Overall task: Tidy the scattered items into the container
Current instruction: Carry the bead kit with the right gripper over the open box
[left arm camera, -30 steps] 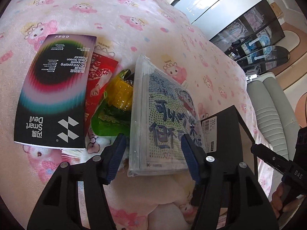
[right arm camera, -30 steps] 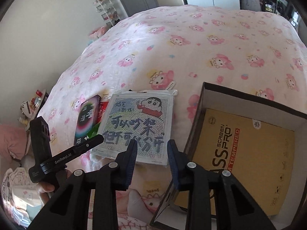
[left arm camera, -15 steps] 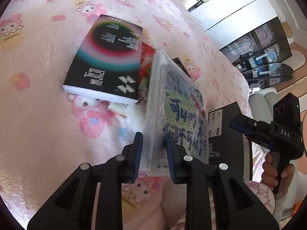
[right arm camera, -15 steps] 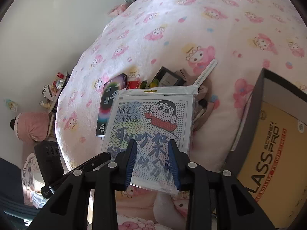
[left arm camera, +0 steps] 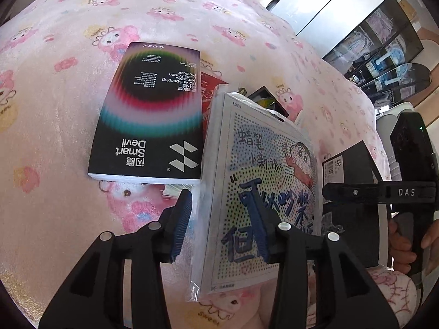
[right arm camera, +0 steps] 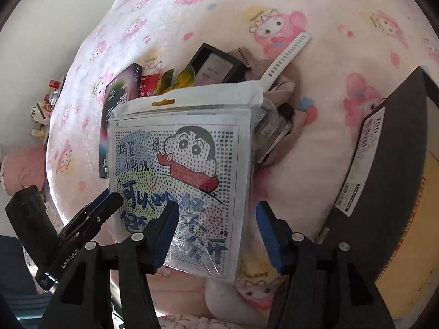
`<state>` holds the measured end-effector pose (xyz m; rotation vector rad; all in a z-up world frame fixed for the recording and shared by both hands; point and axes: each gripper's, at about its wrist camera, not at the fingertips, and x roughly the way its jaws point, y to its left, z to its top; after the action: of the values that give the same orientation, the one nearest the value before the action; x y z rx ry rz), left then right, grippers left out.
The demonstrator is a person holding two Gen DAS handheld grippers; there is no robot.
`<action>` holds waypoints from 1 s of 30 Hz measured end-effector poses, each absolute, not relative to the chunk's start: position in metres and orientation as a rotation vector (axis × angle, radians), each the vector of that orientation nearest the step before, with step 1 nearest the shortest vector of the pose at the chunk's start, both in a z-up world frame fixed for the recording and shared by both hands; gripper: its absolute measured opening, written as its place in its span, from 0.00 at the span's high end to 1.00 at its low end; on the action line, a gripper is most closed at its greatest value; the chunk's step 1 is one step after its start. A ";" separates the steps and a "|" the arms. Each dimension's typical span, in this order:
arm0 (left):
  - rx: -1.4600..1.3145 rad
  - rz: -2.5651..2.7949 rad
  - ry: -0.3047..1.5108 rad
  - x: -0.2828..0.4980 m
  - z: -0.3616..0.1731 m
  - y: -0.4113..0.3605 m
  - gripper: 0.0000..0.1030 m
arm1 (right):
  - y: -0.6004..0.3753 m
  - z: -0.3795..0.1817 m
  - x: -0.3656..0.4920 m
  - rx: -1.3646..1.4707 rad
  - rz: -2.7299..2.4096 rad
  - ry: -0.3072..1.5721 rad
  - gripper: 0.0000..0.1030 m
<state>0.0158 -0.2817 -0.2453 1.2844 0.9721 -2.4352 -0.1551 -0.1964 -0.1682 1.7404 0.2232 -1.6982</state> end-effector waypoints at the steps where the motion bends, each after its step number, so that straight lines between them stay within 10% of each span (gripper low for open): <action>1: 1.293 -2.433 0.974 0.014 -0.247 -0.282 0.59 | -0.199 -0.169 -0.155 1.744 -1.703 0.256 0.44; 8: 1.349 -2.407 1.014 0.007 -0.255 -0.282 0.54 | -0.220 -0.228 -0.158 1.940 -1.377 0.215 0.33; 12: 1.324 -2.453 1.030 0.013 -0.228 -0.278 0.51 | -0.204 -0.184 -0.166 1.765 -1.534 0.130 0.51; 22: 1.284 -2.815 0.837 -0.018 -0.082 -0.187 0.53 | -0.077 -0.040 -0.151 1.411 -1.715 -0.116 0.52; 30: 1.626 -2.882 0.780 -0.092 -0.098 -0.039 0.53 | 0.108 -0.029 -0.135 1.433 -1.969 -0.199 0.52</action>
<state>-0.0920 -0.0391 -0.0977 1.6261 0.7801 -2.8816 -0.1353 0.1082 -0.0288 1.4326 -0.1989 -1.9688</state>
